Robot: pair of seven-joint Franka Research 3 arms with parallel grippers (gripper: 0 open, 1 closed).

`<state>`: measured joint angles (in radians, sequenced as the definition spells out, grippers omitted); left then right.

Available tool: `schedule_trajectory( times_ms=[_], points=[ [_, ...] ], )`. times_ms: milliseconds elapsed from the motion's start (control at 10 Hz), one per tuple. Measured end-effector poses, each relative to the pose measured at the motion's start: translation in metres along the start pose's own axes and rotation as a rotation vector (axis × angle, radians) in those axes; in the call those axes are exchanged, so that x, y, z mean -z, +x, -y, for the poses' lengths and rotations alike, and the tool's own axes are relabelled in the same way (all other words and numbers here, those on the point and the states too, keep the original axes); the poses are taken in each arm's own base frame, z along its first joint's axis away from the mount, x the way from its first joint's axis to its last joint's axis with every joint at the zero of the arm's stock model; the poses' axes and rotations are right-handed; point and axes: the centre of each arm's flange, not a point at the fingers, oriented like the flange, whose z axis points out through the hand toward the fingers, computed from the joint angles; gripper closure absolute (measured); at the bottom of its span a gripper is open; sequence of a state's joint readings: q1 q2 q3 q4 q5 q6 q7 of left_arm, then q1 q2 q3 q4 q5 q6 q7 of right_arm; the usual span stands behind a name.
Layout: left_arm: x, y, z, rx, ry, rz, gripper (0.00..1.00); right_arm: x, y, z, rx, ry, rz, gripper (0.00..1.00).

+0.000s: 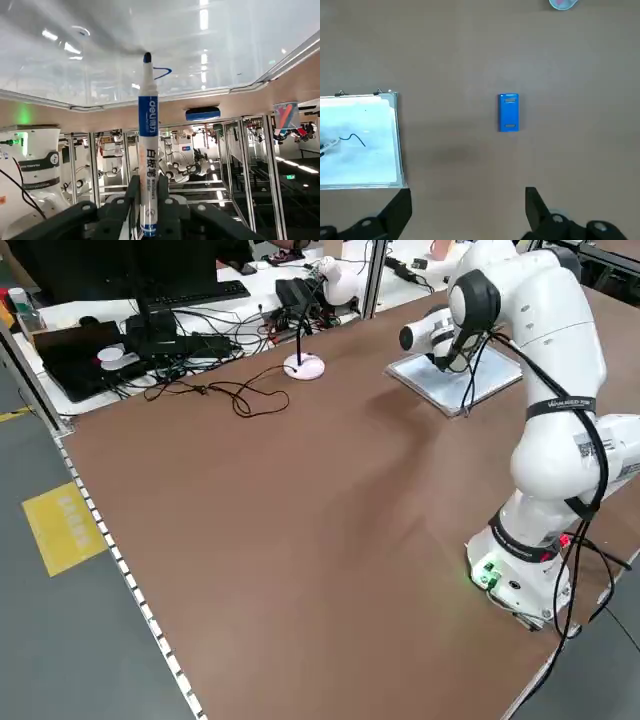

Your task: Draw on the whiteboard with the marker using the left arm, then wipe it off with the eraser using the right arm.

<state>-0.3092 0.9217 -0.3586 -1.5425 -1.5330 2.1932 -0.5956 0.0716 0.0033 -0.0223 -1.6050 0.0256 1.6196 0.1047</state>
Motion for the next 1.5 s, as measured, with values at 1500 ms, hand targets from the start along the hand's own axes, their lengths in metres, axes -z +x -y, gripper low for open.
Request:
schedule_trajectory(
  times_ms=[1500],
  points=[
    [0.095,-0.168,-0.092,-0.47,0.294,-0.49,0.82,-0.038,0.006,-0.03,0.147,0.0,0.047,0.0]
  ],
)
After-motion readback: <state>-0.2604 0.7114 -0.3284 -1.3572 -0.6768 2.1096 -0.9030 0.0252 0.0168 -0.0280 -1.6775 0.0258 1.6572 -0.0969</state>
